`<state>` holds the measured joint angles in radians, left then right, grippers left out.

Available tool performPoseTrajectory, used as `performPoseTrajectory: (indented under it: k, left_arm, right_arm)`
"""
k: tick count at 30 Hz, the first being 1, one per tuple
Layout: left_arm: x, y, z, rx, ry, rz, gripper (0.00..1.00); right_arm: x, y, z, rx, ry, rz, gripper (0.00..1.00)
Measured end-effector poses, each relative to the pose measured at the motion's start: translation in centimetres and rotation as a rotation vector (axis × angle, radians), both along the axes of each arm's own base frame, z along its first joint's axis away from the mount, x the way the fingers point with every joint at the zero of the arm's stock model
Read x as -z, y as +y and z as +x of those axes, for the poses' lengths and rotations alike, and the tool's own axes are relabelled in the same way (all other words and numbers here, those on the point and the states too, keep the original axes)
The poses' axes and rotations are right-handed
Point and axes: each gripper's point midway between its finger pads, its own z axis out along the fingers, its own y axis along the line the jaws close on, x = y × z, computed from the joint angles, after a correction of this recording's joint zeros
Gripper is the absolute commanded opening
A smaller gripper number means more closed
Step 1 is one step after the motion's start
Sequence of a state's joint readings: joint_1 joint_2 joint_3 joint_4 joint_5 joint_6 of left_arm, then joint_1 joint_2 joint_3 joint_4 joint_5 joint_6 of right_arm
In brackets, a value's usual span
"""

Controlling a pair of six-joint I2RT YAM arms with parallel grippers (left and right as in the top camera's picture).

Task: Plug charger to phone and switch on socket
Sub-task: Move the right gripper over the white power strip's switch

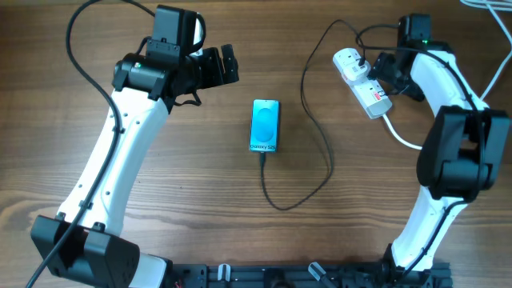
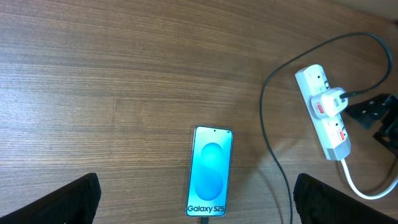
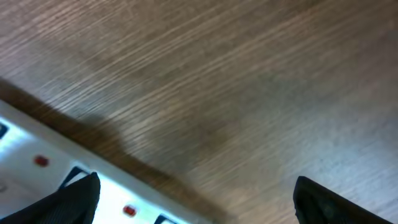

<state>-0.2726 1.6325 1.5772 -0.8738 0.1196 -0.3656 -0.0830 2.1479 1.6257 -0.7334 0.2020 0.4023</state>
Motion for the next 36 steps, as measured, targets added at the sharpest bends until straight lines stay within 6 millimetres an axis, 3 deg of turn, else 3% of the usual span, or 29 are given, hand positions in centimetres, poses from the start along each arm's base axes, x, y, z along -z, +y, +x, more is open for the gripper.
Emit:
performPoseTrajectory:
  k: [8,16,22,27,36]
  left_arm:
    - [0.0,0.0,0.0,0.000,0.000,0.000,1.00]
    - [0.0,0.0,0.0,0.000,0.000,0.000,1.00]
    - [0.0,0.0,0.0,0.000,0.000,0.000,1.00]
    - [0.0,0.0,0.0,0.000,0.000,0.000,1.00]
    - [0.0,0.0,0.0,-0.001,0.000,0.000,1.00]
  right_arm:
    - [-0.2,0.6,1.5,-0.135,-0.045,0.050,1.00]
    - [0.0,-0.8,1.1,-0.122,-0.051,0.121,1.00]
    - [0.1,-0.1,1.0,-0.135,-0.055,0.178,1.00]
    - [2.0,0.6,0.7,-0.146,-0.018,0.221,1.00]
    - [2.0,0.9,0.7,-0.172,-0.022,0.257,1.00]
